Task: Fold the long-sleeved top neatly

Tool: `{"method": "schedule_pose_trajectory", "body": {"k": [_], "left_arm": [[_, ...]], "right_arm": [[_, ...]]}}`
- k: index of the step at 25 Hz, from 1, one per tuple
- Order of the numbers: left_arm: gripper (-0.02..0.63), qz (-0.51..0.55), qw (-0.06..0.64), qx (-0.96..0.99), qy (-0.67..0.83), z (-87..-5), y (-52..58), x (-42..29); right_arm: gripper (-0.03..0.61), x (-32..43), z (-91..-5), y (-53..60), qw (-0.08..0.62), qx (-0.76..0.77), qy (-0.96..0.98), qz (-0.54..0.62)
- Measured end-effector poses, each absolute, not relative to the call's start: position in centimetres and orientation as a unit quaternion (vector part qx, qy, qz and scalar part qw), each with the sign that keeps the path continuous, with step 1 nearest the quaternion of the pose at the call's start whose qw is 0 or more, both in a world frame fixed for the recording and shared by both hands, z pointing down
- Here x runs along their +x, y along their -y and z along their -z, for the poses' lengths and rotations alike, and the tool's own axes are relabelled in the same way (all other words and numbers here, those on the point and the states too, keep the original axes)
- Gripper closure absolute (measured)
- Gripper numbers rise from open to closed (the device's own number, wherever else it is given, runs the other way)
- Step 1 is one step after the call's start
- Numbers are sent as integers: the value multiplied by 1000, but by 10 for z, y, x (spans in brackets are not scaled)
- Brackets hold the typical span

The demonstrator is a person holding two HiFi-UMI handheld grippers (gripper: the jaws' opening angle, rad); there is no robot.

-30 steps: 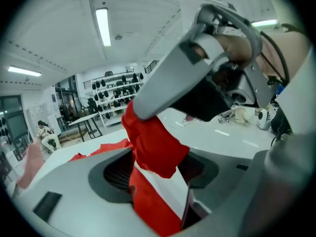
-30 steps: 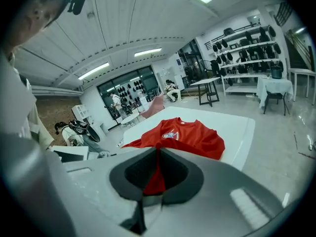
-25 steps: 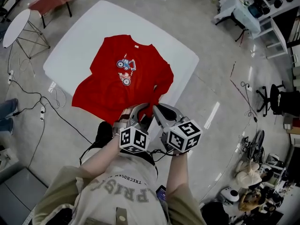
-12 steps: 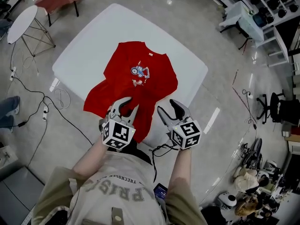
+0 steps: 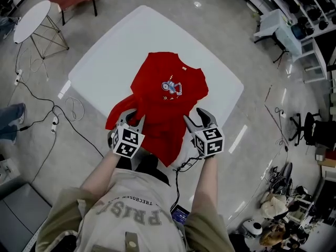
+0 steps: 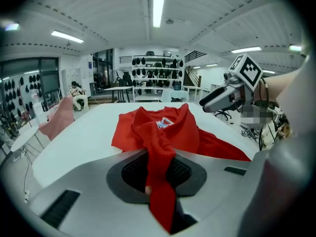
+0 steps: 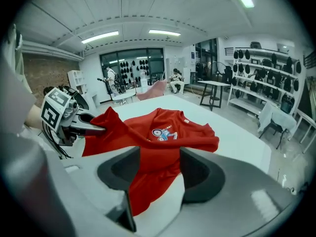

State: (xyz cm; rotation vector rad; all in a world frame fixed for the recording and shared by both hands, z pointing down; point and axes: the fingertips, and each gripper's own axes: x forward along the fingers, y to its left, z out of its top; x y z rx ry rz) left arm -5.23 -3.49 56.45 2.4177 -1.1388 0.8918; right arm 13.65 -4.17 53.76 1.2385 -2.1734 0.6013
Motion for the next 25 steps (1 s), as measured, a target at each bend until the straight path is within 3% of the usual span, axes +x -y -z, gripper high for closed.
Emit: {"method": "schedule_pose_trajectory", "body": {"k": [7,11,16,20,25], "left_arm": [[533,-369,182,845,340,-605,35,-74],[320,-399,211,849,276,-615,17,-95],[273,-400,152,848,312,-575,35,-129],[273,-368,98,884,270,-538,54,-57],[274,-380,54,901,200,-548,83,54]], "right_arm": [[341,143,-565,45,332,489,770,-242],[341,153,-576,39,336,513,744,-266],[341,158,-585,43,351,509,739,-268],[339,158,-592,49,365,483,746,-278],[339,160,-606,53,378,453,750,-299]]}}
